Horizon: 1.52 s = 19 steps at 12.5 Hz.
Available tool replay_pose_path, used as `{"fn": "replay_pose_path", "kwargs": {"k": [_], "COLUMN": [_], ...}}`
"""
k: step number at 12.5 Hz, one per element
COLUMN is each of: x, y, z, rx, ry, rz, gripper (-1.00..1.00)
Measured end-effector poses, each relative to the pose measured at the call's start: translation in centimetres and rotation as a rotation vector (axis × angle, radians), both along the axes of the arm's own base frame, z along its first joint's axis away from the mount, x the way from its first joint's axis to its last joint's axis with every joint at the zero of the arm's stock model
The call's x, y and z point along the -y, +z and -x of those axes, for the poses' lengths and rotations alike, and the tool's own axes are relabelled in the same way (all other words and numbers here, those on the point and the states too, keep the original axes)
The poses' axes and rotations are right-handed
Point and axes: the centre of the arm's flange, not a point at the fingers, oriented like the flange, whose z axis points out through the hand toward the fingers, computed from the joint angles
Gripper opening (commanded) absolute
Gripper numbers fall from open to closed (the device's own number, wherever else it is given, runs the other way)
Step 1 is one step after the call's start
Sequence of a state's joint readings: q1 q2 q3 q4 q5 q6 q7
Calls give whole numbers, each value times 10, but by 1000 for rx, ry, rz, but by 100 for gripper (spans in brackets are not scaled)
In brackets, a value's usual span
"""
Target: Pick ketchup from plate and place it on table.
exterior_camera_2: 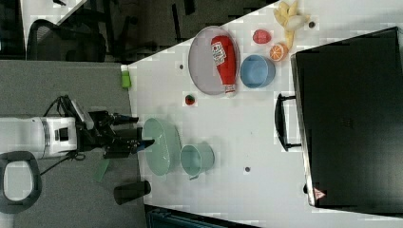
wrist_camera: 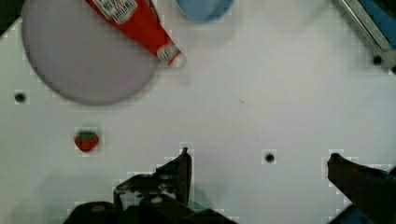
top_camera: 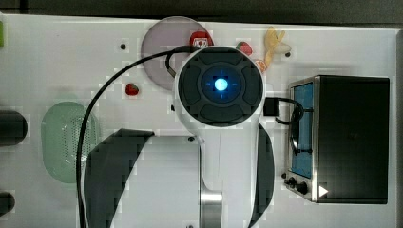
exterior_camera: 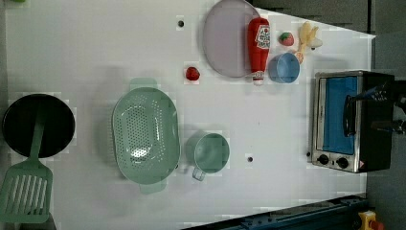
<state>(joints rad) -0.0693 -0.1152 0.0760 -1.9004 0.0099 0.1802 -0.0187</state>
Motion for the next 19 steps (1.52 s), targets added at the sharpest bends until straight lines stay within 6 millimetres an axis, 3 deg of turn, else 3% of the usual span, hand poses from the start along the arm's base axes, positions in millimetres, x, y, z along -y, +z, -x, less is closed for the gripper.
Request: {"fn": "replay_pose_path", "kwargs": {"k": [2, 3, 7, 9, 15, 19], "x": [2, 2, 3, 0, -12, -20], "y": [-13, -29, -112, -148, -204, -257], "z": [-17, -27, -59, -65, -98, -125], "rx": [3, -15, -84, -122, -7, 5], "ry": [-3, -4, -4, 7, 242, 458], "rz": [-5, -10, -22, -23, -47, -68], "gripper": [100, 100, 100, 100, 100, 100]}}
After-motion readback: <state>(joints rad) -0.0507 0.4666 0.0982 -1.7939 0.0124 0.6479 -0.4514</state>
